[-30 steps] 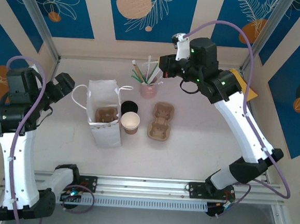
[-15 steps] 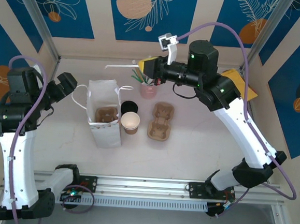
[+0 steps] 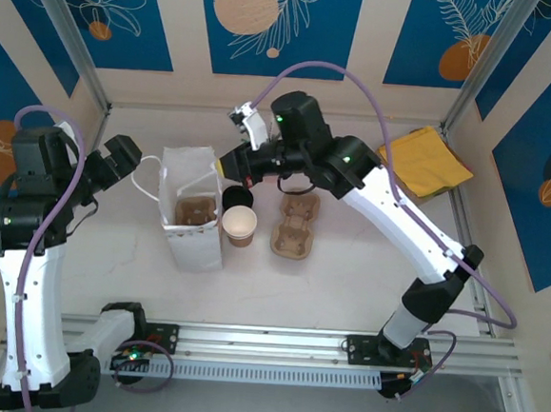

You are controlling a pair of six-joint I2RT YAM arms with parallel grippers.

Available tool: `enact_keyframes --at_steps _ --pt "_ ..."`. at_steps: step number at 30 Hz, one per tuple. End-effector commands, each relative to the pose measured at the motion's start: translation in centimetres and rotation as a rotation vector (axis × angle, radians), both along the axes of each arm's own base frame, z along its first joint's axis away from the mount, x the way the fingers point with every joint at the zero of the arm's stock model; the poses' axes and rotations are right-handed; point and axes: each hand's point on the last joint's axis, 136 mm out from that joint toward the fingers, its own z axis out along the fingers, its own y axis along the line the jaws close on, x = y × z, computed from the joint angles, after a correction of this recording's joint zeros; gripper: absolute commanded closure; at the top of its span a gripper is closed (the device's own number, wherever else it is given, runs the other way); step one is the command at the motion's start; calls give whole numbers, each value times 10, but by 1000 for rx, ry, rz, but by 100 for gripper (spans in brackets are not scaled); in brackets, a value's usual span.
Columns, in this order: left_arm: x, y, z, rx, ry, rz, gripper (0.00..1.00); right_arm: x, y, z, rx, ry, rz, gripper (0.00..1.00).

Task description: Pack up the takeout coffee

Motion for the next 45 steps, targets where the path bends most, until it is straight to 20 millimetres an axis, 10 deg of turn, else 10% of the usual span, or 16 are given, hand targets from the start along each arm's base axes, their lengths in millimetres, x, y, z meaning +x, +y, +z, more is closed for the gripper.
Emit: enact_keyframes --at_steps 1,5,8,13,22,32,45 --pt "-4 -3 -3 12 5 -18 0 -5 6 -11 -63 -6 26 100" --pt "-6 -4 -5 10 8 -21 0 -7 19 -28 -120 -23 45 96" --pt "-7 -5 -6 6 14 -25 0 -8 27 -35 -140 -7 63 66" --pt "-7 -6 -7 8 18 -37 0 -6 29 -26 -137 -34 58 63" --pt "4 -27 5 -17 -38 -151 0 29 -11 8 -119 -125 -151 39" --pt "27 -70 24 6 -87 -327 0 111 -117 0 -199 -136 -577 2" --pt "51 -135 17 118 -63 -529 0 207 -313 -90 -330 63 -1159 1"
